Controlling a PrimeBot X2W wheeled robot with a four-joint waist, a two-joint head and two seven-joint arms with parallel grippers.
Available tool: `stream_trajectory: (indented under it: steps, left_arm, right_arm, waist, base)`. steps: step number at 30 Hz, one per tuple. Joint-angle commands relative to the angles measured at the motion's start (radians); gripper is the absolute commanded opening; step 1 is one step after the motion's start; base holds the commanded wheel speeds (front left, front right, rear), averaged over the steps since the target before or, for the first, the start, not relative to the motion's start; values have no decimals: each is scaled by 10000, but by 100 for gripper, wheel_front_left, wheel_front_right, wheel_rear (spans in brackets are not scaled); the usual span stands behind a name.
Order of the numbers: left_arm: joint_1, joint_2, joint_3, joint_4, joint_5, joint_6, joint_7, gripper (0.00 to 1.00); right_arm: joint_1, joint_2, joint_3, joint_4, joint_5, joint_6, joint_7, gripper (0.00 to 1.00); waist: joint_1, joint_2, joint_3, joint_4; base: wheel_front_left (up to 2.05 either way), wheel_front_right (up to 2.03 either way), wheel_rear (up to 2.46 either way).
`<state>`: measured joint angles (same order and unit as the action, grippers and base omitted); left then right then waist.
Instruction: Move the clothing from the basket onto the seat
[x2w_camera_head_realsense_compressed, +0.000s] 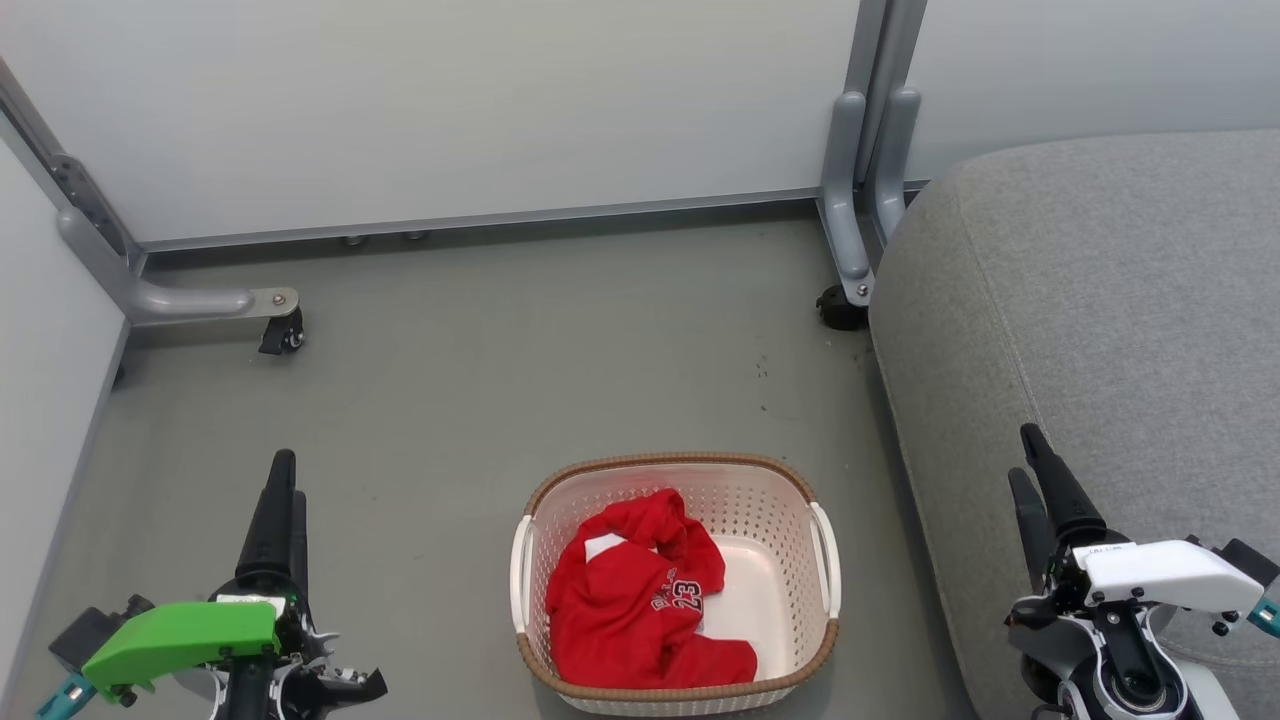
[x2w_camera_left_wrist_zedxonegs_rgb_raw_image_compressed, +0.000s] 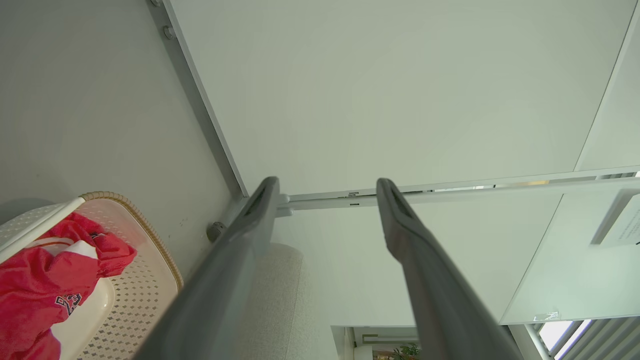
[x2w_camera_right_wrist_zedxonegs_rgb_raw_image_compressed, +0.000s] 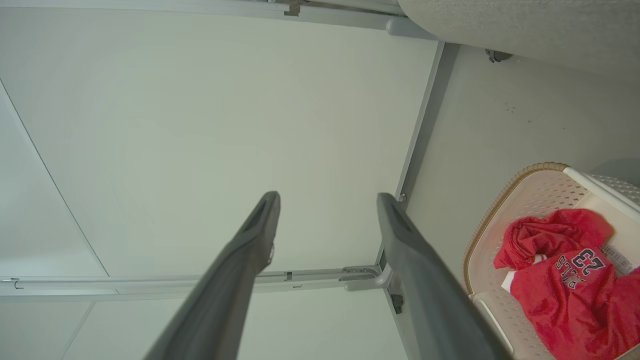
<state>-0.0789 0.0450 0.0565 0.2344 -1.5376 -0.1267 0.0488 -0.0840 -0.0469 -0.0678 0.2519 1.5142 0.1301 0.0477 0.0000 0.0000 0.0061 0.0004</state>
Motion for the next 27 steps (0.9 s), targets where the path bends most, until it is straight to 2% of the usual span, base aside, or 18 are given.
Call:
stream_trajectory:
  steps: [1, 12, 27]
  left_arm:
    - [-356, 97, -74, -276, 405, -24, -134, 100]
    - [-283, 120, -300, -901, 2635, -29, -592, 100]
    - [-96, 386, -875, -1086, 5746, -35, -1143, 100]
  right_arm:
    - [-255, -97, 52, -239, -417, 3, -126, 100]
    - [-242, -88, 350, -663, -2857, 4, -582, 100]
    - [-183, -137, 780, -903, -6001, 5, -1136, 100]
  waist:
    - [0, 0, 4, 2]
    - [0, 0, 5, 2]
    - [0, 0, -10, -2]
  base:
    - [0, 0, 0]
    - [0, 0, 0]
    - [0, 0, 0]
